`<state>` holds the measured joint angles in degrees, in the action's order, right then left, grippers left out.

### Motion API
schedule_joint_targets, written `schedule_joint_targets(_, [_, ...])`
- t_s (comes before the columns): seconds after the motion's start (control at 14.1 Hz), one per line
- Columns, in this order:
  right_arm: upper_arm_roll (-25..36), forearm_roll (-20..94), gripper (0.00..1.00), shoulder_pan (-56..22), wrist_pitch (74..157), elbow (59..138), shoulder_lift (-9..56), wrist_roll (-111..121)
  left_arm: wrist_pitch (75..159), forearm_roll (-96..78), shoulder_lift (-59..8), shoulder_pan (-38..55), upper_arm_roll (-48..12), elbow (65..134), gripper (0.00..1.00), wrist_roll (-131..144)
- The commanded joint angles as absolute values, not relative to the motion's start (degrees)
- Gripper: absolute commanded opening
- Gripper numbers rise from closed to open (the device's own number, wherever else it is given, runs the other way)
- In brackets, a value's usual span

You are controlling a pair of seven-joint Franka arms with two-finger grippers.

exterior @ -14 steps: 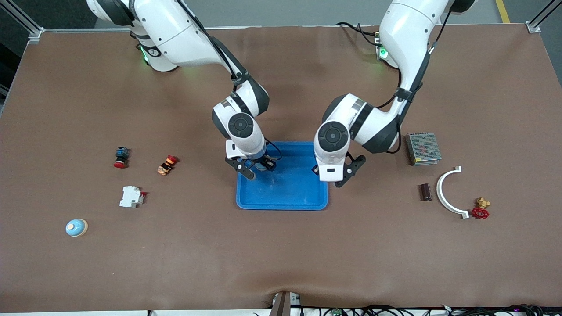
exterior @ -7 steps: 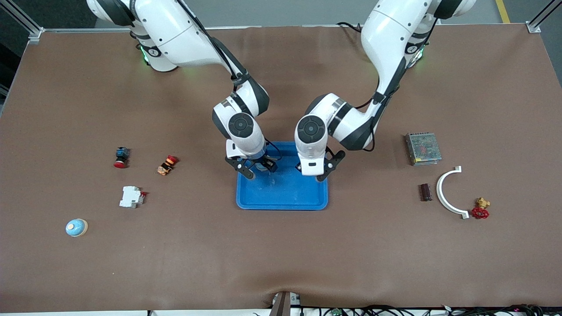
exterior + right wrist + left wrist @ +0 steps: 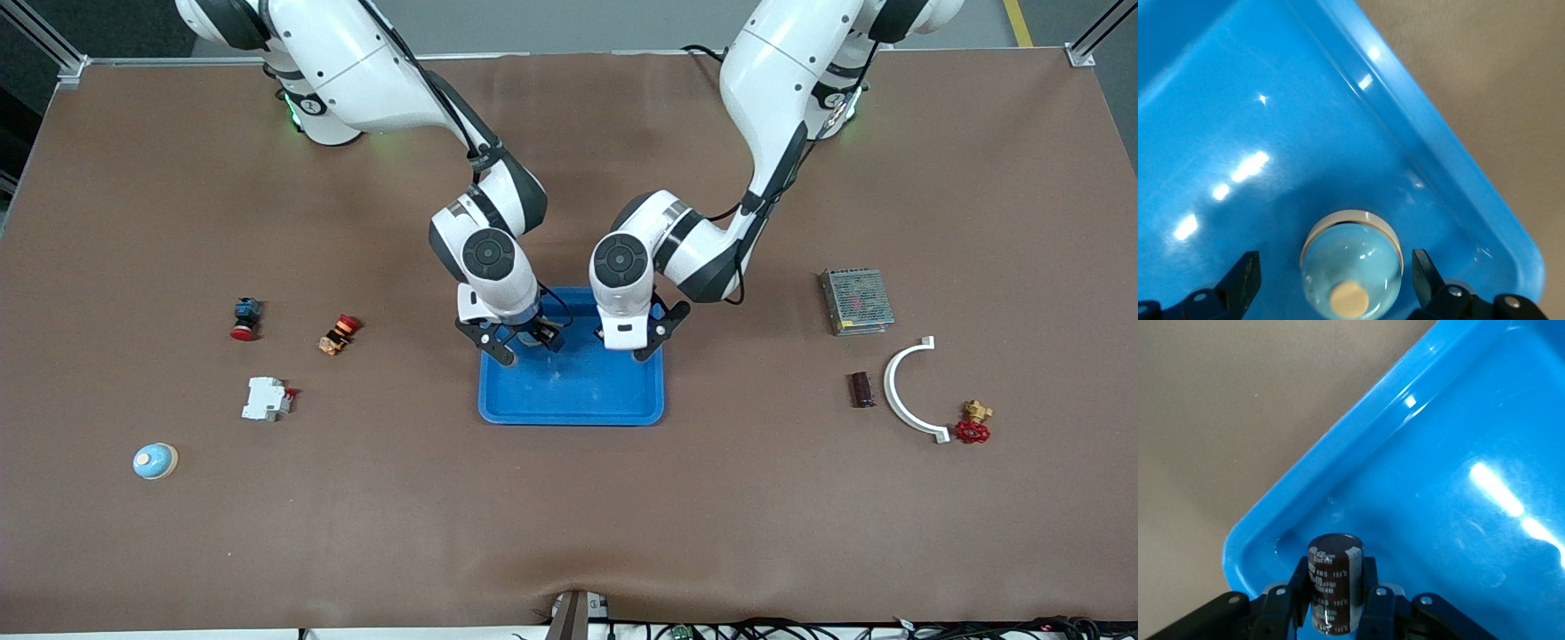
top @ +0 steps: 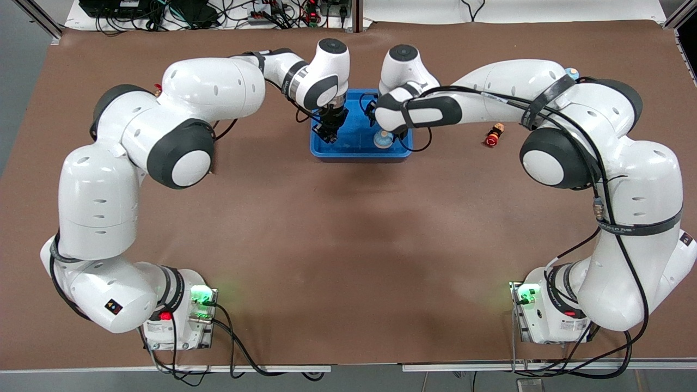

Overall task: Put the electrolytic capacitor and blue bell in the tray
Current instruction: 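Lower the bell and the capacitor into the tray and open both grippers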

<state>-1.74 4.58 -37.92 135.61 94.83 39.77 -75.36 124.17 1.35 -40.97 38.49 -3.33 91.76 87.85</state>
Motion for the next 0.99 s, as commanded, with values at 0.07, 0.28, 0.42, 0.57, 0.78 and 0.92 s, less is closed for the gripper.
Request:
schedule_joint_targets(0.07, [-1.41, 4.57, 1.0, -34.64, 127.63, 92.99, 35.26, -71.38, 125.16, 1.85, -40.25, 39.11, -2.9, 93.07, 0.17, 88.68])
schedule_joint_targets(0.28, [-1.23, 4.57, 1.0, -30.42, 123.51, 93.25, 32.09, -64.02, 125.16, 1.93, -40.25, 39.11, -2.9, 93.34, 0.17, 88.68])
schedule_joint_targets(0.42, [-0.79, 4.48, 1.0, -27.61, 119.81, 93.43, 29.81, -55.24, 125.16, 2.02, -40.52, 39.11, -2.9, 93.43, 0.17, 88.68])
schedule_joint_targets(0.57, [-0.27, 3.26, 1.0, -24.97, 116.99, 93.69, 27.61, -50.81, 125.33, 2.2, -40.6, 39.11, -2.9, 93.6, 0.18, 88.68])
schedule_joint_targets(0.78, [-0.18, -2.79, 1.0, -21.37, 114.53, 93.78, 25.76, -46.25, 125.33, 2.46, -40.61, 39.11, -2.9, 93.6, 0.39, 88.68])
schedule_joint_targets(0.92, [-0.26, -3.08, 1.0, -16.99, 114.35, 93.61, 25.14, -39.24, 125.07, 2.46, -40.52, 39.11, -2.9, 93.69, 0.78, 88.77])
